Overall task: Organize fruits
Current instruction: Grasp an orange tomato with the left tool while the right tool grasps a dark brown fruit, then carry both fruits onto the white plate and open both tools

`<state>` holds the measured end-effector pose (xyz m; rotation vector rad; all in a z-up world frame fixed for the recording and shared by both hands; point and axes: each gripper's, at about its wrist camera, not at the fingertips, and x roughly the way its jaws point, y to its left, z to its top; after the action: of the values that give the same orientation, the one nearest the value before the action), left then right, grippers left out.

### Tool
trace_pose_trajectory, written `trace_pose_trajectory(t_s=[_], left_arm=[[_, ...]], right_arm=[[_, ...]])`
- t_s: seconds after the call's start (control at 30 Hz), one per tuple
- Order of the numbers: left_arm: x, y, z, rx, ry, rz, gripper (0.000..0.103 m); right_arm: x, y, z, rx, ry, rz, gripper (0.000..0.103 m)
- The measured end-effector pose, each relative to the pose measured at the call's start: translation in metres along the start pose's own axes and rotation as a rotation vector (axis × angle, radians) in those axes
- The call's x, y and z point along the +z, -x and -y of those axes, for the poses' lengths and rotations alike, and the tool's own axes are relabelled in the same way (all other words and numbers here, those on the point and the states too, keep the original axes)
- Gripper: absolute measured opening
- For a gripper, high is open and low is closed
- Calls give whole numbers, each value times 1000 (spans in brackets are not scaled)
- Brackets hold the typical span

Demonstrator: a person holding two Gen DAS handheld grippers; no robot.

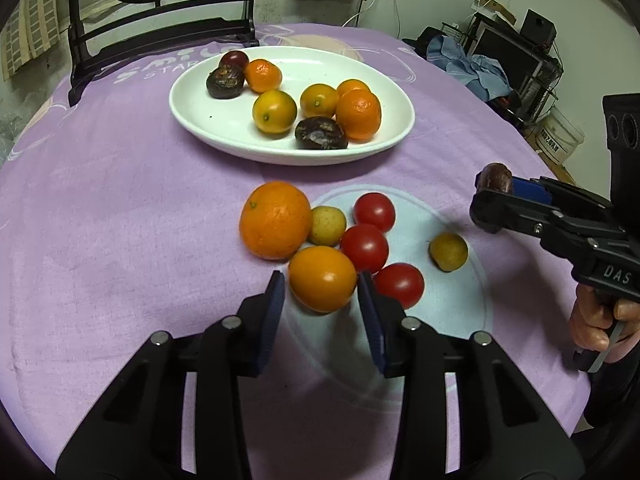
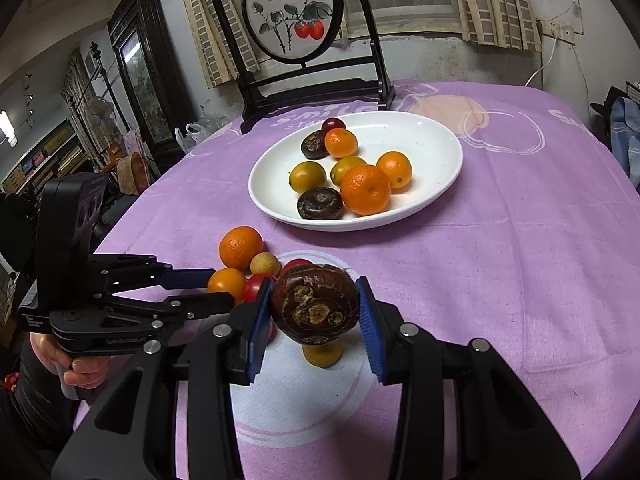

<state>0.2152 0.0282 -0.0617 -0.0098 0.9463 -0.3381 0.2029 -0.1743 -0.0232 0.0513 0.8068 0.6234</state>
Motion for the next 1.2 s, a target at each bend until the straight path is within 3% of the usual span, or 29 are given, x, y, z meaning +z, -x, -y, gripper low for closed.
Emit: trace_pose_trajectory(t_s=[0.47,0.6,0.7,0.83,0.93,1.07,1.2], left_arm=[[1,-5,1,13,3,-15,37],[7,22,-6,-25,31,73,37],[20,35,-16,-28,91,145,37],[54,29,-31,34,195,201,37],[87,13,-37,152,193,238,37],[115,-17,-55,147,265,210,37],[122,-37,-60,193,248,175,37]], right_arm=[[-2,-4,-1,-10,11,-4,42],[-2,-6,-5,18,32,-1,42],[8,-5,-9,33,54,54,42],[46,-7,2,-9,-5,191,42],[70,-23,19,-66,-67,234,42],[85,-48,43,-108,-119,213,42],[88,-67,62,-117,-152,165,41]])
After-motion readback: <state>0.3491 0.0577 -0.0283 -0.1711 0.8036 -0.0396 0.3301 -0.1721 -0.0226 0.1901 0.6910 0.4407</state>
